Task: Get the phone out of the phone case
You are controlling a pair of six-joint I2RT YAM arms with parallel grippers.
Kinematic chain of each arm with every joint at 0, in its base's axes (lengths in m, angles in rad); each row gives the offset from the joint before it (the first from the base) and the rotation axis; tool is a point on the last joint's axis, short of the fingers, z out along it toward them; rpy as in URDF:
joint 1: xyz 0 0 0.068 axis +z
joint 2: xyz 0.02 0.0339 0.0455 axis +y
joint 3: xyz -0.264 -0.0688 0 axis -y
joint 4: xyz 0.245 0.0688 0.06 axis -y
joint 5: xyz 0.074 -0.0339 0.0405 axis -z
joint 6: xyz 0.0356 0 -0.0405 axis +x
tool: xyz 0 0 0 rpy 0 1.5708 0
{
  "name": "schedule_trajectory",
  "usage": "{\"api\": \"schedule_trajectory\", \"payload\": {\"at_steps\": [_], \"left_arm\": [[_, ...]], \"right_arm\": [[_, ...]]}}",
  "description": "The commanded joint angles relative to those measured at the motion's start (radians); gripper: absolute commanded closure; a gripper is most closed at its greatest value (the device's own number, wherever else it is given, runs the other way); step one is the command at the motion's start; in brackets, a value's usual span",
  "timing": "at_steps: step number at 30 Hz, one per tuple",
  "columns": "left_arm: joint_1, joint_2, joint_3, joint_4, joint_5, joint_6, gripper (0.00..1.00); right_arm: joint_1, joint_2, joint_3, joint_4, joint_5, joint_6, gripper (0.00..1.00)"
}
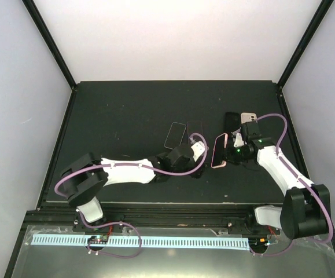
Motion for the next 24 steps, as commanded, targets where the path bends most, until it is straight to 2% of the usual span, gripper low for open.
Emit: {"api": "schedule_trajectory", "payload": {"at_steps": [1, 13, 24], "left_arm": [[-0.006, 0.066, 0.055, 0.101, -0.062, 0.02, 0.27], [-0.04, 0.187, 0.123, 0.151, 0.026, 0.028, 0.27], [-0.054, 0.277, 0.187, 0.135, -0.017, 0.049, 0.3]], "right_arm": [[-0.004, 0.034, 0.004, 0.073, 0.008, -0.004, 0.99], [-0.005, 0.15, 0.03, 0.09, -0.014, -0.008, 0.99], [-0.004, 0.164, 0.035, 0.085, -0.026, -0.009, 0.99]]}}
